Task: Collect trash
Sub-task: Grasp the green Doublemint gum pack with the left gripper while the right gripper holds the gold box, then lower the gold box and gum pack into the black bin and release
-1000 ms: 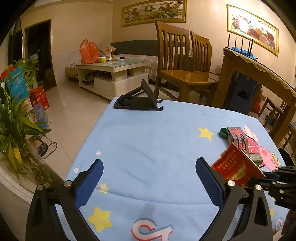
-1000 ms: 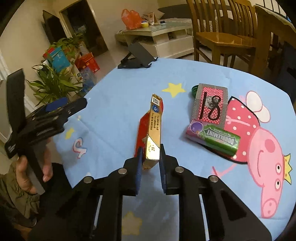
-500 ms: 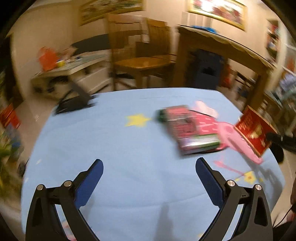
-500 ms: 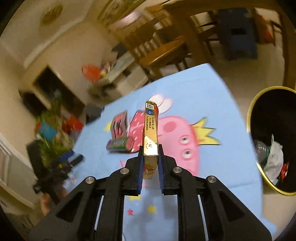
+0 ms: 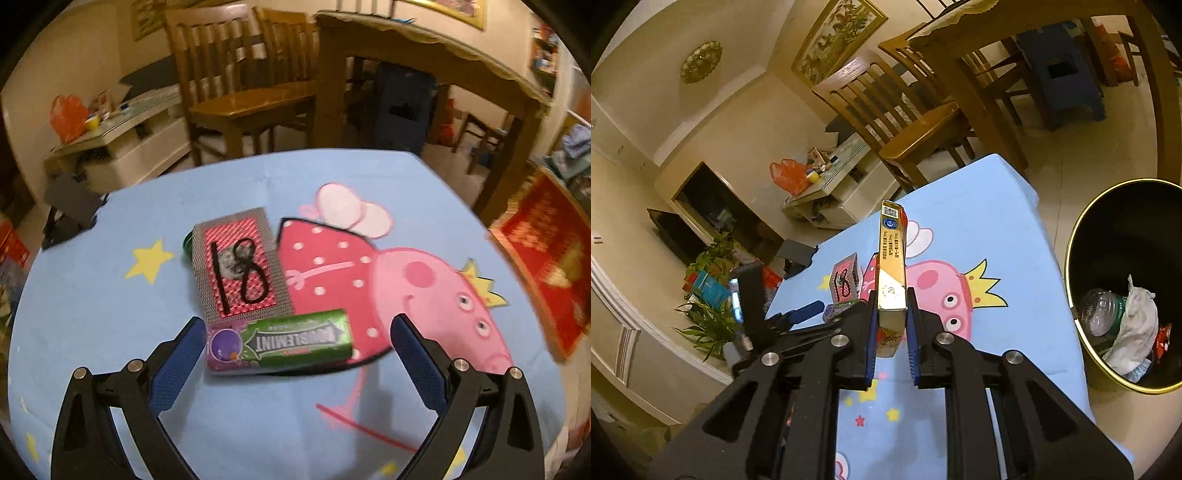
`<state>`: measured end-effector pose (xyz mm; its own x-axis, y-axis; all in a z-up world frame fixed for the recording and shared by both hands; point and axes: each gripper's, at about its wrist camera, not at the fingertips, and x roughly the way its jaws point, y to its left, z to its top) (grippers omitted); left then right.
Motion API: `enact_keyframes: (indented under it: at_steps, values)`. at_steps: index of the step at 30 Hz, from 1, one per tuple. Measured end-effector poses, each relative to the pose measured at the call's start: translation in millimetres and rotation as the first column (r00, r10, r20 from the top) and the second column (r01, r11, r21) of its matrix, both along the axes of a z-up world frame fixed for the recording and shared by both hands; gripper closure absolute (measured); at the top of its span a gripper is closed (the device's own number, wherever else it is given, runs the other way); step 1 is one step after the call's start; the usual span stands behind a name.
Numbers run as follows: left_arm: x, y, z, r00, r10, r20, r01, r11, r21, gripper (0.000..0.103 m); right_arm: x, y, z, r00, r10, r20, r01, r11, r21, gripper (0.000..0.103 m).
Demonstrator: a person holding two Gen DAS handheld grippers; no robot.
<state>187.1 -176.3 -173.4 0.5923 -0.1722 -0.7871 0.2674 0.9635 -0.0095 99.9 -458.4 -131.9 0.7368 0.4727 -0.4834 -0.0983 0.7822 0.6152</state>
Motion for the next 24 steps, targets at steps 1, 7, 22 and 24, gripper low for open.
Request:
enact_keyframes:
  at_steps: [1,7,22,24]
  values:
    - [3,1,-5,0.999,0.026,-0.020,-0.026,1.000,-0.001,0.018,1,1,1,1.000,0.001,0.001,-0.001,1.000,0.002,0.089]
    - [-6,14,1,0.999,0.039,-0.011,-0.039,0.998,-0.043,0.026,-2,-4,1,1.000,-0.015,0.003,0.015,1.000,0.008,0.089]
    - [-59,26,67,0.982,0.017,0.188,-0.007,0.999,-0.051,0.025,-30,-41,16,0.979,-0.198,0.054,0.200,0.978,-0.049,0.089]
    - [-61,12,70,0.980,-0.014,0.196,0.024,0.999,-0.047,0.025,-38,-57,19,0.961,-0.271,0.056,0.275,0.957,-0.094,0.089]
